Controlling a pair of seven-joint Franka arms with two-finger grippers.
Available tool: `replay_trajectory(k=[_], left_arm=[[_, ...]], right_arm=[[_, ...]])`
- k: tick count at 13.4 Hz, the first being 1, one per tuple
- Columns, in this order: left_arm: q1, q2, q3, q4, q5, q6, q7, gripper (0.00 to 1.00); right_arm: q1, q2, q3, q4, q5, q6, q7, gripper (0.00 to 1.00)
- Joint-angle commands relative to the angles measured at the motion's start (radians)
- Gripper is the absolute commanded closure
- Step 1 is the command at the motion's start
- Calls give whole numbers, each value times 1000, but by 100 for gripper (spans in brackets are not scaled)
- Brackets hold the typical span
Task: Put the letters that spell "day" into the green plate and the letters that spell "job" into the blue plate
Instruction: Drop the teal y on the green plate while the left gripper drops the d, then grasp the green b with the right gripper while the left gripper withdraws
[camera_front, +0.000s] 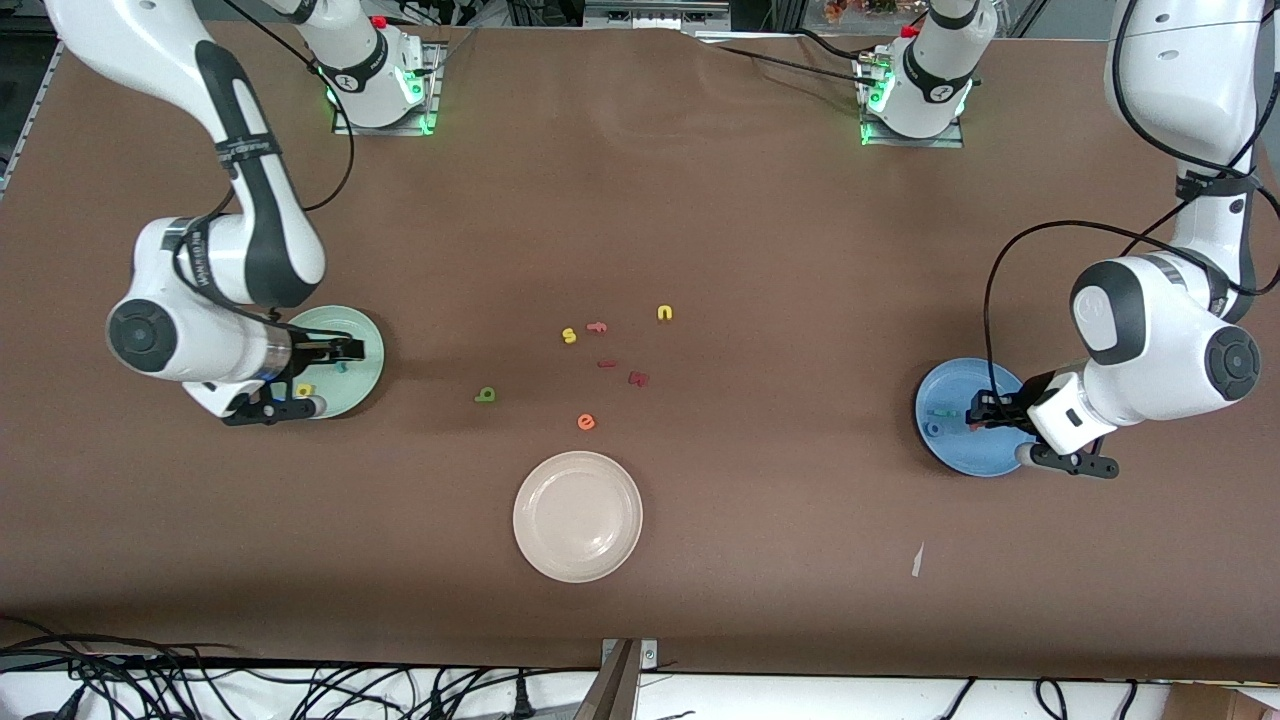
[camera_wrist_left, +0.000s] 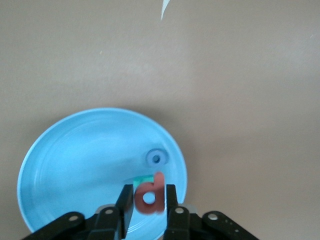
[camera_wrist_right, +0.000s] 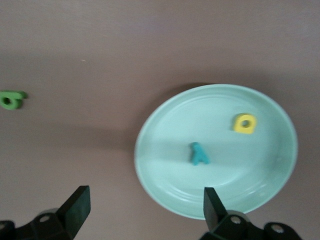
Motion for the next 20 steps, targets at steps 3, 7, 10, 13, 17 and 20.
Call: replay_trajectory(k=[3,7,10,13,17,20], left_arm=[[5,-32,-19,-87,15,62,8,0],[4,-89,-25,-245,17,169,2,0],[15,-218,-37,-323,11,183,3,0],[34,-336,-36,-325,35,165,6,0],[77,-505,-119,-273,375,4,-121,0],[99,-509,-151,-30,423,-336,-149,0]], right_arm=[[27,5,80,-3,79,84,320,0],[128,71,80,-3,77,247,513,0],[162,123,78,0,57,342,533,0],[165,157,78,22,16,358,532,0],[193,221,78,66,-30,385,526,0],[207,247,78,75,-93,387,517,0]])
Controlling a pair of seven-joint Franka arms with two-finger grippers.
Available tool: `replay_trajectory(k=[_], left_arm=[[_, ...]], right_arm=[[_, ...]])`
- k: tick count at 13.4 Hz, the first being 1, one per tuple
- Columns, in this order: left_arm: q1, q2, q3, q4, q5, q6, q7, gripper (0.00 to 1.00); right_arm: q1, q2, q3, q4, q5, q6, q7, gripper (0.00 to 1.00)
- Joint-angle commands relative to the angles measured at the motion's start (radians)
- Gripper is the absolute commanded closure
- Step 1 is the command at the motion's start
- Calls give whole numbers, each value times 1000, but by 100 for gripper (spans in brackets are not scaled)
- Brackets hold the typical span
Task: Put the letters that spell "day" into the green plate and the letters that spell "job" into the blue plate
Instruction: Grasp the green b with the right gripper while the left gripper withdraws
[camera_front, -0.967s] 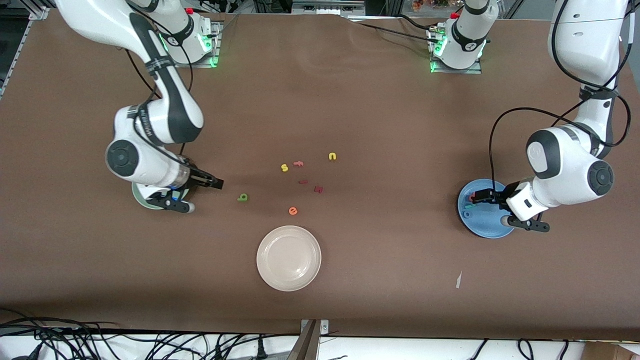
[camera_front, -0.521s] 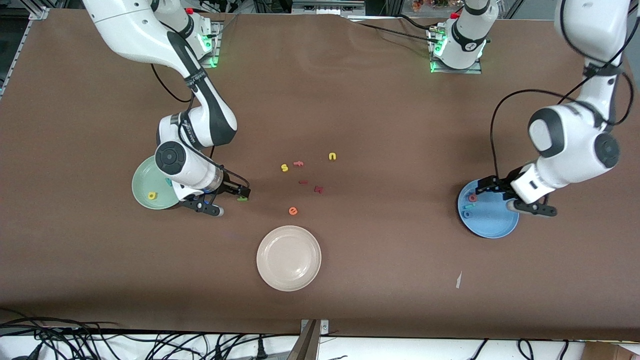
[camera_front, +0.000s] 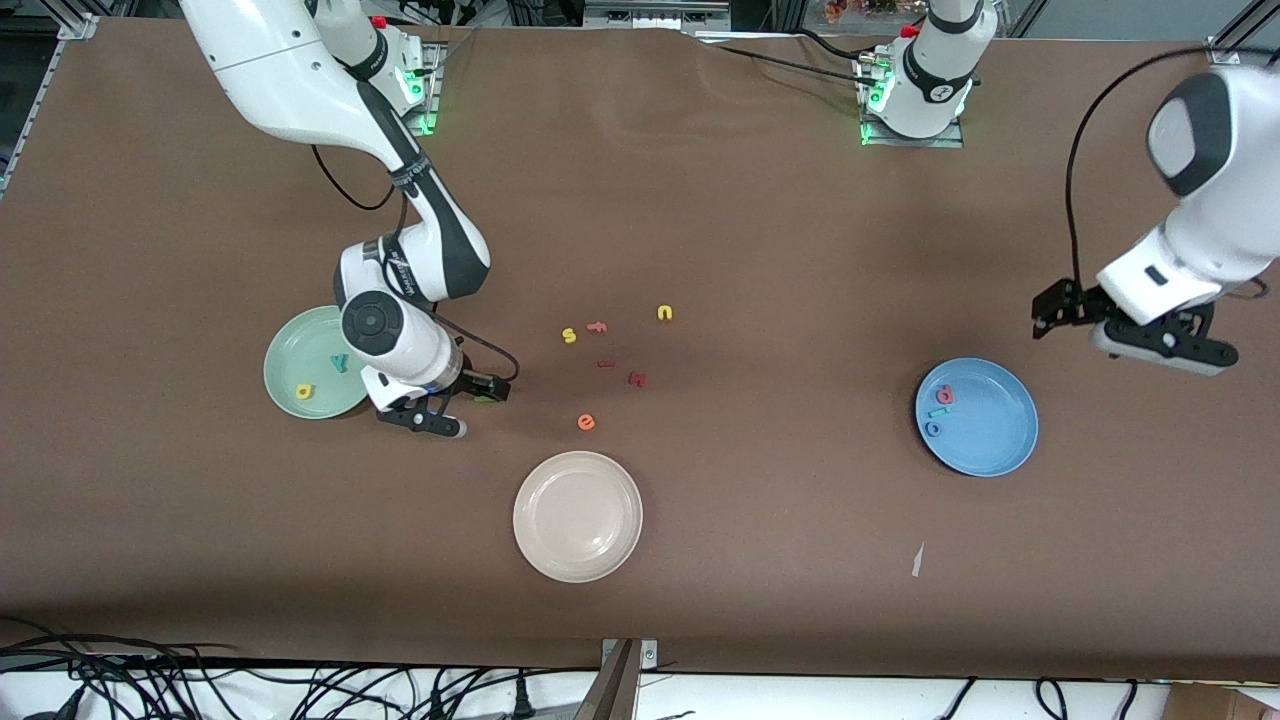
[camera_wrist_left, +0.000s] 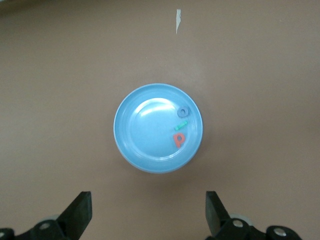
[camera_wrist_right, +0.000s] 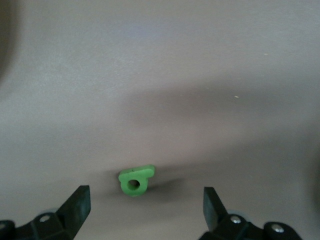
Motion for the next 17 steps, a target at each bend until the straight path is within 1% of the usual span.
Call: replay_trajectory(k=[1,2,3,4,5,7,8,9,10,12,14,16,17], left_arm=[[44,4,-25,196,38,-249,-17,0],[53,4,-25,257,38,-335,-16,0],[59,2,-26,314,33,-418,-19,0],[65,1,-26,357,27,-474,-19,0],[76,-9,-25,380,25,-503,-20,0],[81,-10,-25,384,24,-519,-66,0],[82,-10,-39,384,21,-522,-100,0],[99,-12,-64,384,-10,-532,-127,0],[119,-12,-83,384,-34,-534,-185,0],[118,-12,-89,387,-50,-534,-284,0],[115,-12,-103,388,-51,-537,-298,0],[105,-10,-102,388,-51,-565,-298,0],[102,-6,-109,390,-51,-566,-298,0]], right_arm=[[8,46,-2,34,-64,12,-13,1],[8,52,-2,34,-73,24,-19,1],[8,54,-2,34,-73,24,-32,4],[10,57,0,34,-73,24,-33,9],[15,58,0,36,-73,26,-33,10],[15,63,0,36,-73,27,-35,13],[15,63,0,37,-73,27,-33,15],[15,63,0,37,-72,27,-33,18],[15,63,0,42,-72,27,-35,24],[15,61,0,42,-72,27,-33,32],[15,61,0,42,-72,27,-32,43],[16,61,0,42,-72,29,-30,54],[18,63,0,42,-70,33,-27,58]])
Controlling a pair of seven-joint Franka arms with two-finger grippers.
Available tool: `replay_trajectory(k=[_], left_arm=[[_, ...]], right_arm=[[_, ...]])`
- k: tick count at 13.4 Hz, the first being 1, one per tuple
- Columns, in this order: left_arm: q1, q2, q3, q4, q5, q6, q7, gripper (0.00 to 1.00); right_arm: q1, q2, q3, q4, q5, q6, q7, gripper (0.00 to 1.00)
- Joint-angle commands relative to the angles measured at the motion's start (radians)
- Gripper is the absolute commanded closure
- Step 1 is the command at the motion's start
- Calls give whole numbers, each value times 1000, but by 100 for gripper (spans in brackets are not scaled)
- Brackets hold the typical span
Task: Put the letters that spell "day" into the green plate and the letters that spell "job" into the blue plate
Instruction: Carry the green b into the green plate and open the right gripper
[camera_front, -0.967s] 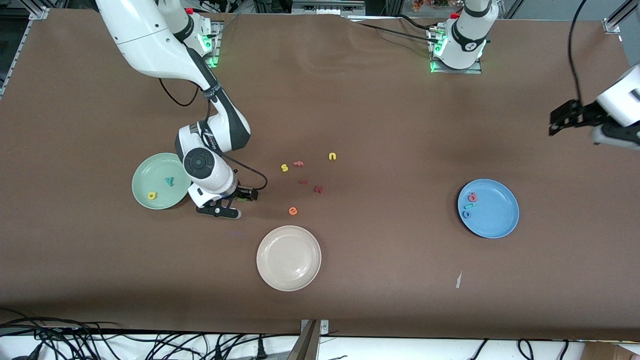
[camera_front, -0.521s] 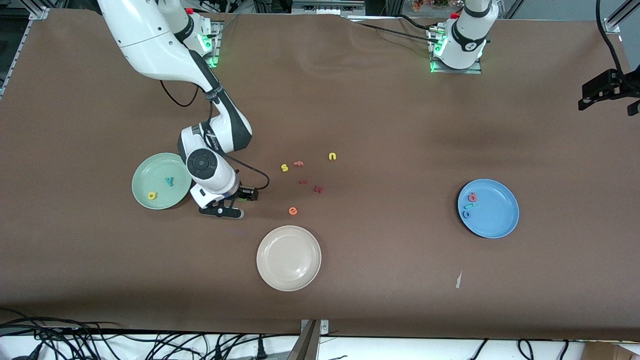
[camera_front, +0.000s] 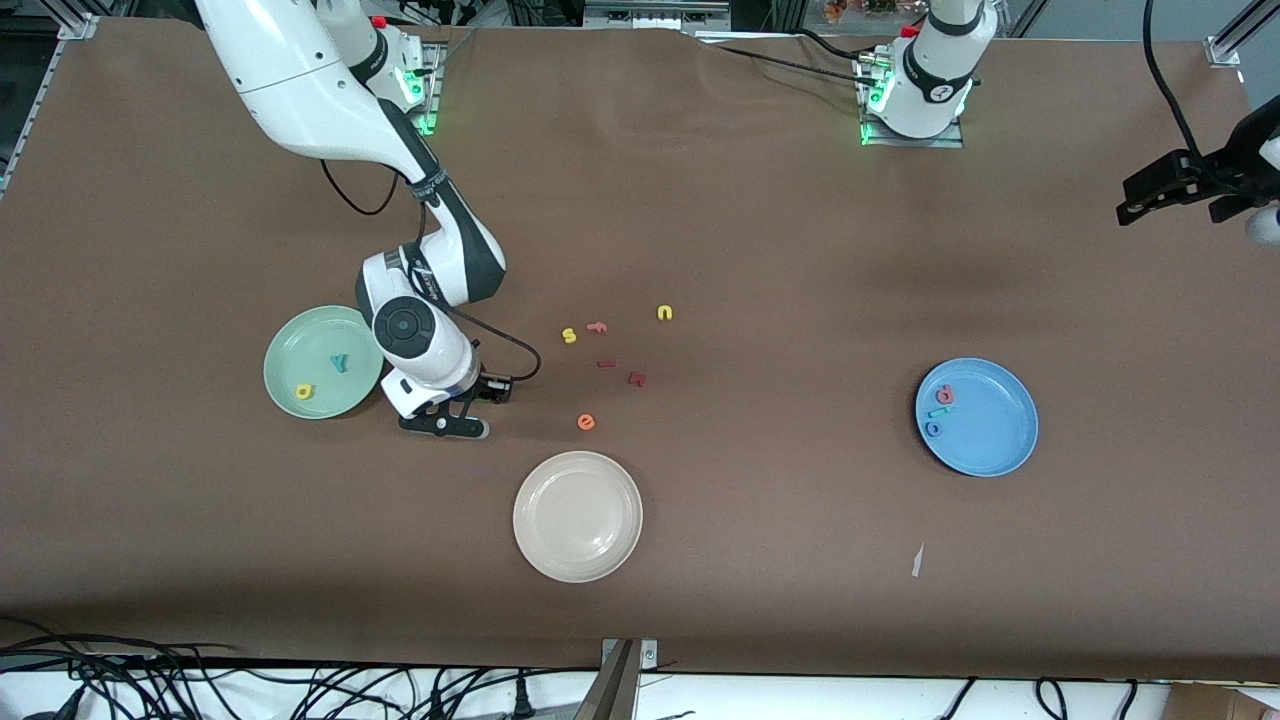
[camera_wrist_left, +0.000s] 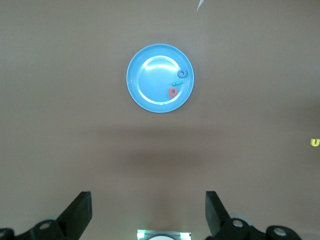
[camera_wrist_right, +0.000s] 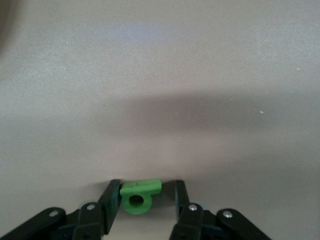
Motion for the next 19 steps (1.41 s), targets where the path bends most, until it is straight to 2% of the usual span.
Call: replay_trajectory(k=[1,4,7,9,12,14,16,19], left_arm=[[6,15,-13,33,-23,-30,-12,0],[6,18,-7,57,-23,-32,-10,0],[6,19,-7,59,-23,-30,-10,0],[6,19,-8,59,-24,-32,-10,0],[6,19,-12,57,-47,-82,-9,0],[6,19,-15,57,-59,-87,-13,0],[6,19,-15,57,-58,-111,-12,0],[8,21,-13,57,-47,-113,-10,0]], right_arm=[[5,19,-2,20,-11,6,-1,62],[5,18,-1,20,-11,5,2,77],[2,6,1,72,-4,-64,-16,85],[-11,-5,-2,118,-4,-164,-25,87],[-55,-56,-16,128,-1,-285,-169,87],[-66,-99,-54,114,1,-354,-269,87],[-66,-138,-94,77,1,-384,-333,87],[-66,-212,-168,-59,-1,-332,-427,86]])
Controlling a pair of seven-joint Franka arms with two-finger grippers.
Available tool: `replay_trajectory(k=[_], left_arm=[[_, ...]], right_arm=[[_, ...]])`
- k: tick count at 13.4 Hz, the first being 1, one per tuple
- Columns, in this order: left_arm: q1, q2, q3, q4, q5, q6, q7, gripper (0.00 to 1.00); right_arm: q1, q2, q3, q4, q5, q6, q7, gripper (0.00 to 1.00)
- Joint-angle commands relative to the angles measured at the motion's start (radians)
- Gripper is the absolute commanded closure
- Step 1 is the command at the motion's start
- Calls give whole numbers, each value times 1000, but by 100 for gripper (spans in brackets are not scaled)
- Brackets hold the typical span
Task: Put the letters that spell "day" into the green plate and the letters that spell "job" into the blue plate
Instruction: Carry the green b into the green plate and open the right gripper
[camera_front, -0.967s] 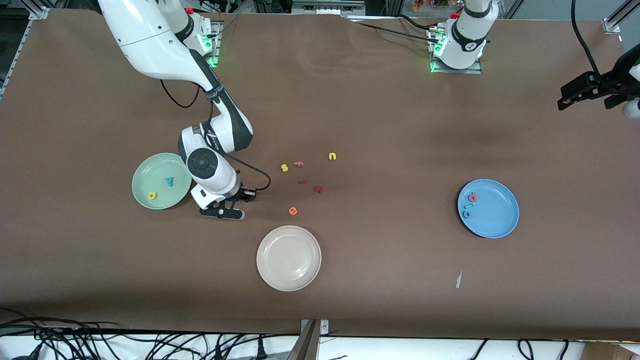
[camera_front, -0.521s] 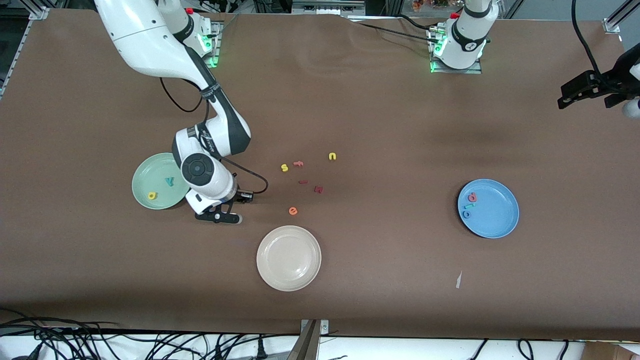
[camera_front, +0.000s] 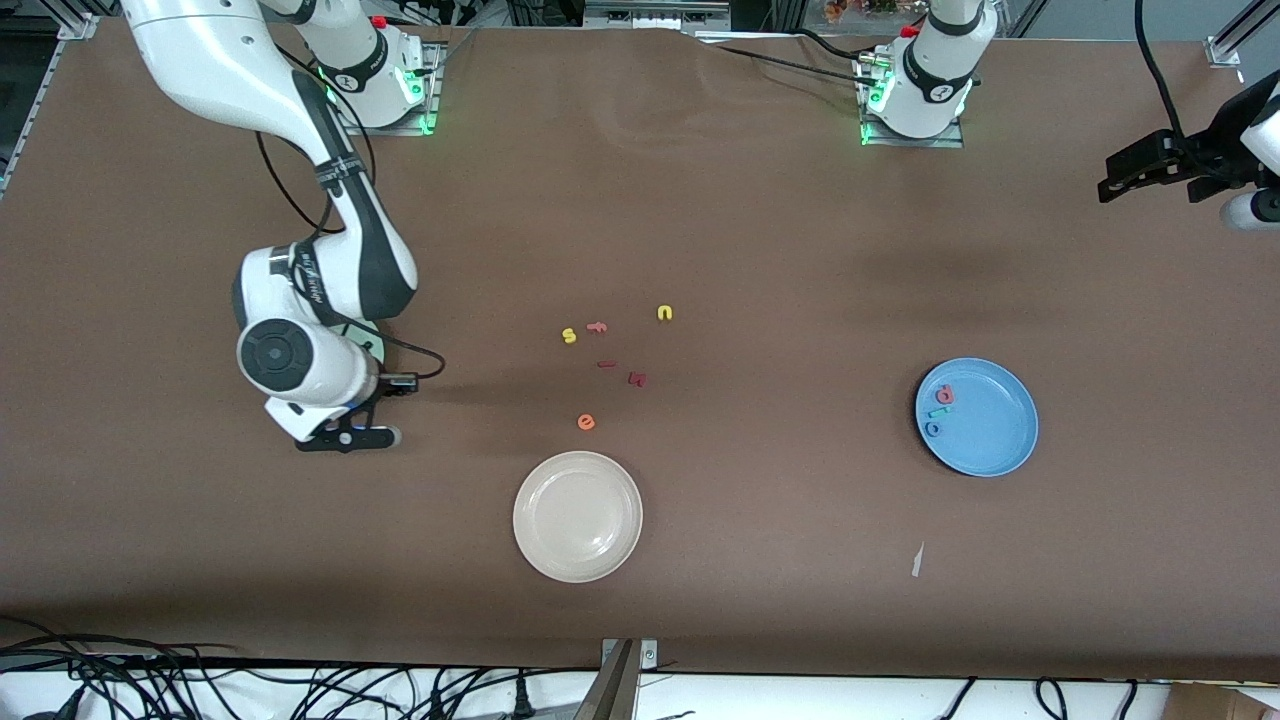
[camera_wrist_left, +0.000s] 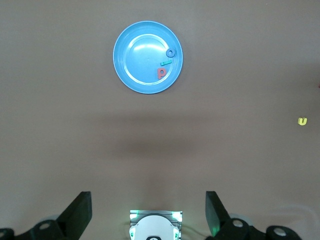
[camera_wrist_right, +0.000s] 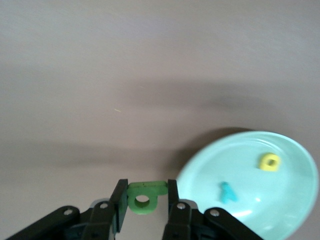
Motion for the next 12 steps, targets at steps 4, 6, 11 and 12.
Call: replay_trajectory(k=[4,6,11,12], left_arm=[[7,16,-4,33,-9,-24,-5,0],[7,16,-4,35,-9,-23,-3,0],[9,17,-3,36,-9,-18,3,0],[14,17,-3,36,-7,-18,4,0]], right_arm=[[3,-148,-78,-267,1,76,-142,81],[4,-151,-86,-334,2,149,-164,66],[1,-149,-98,-249,2,49,-187,0],[1,-148,-98,-198,4,-18,-184,0]])
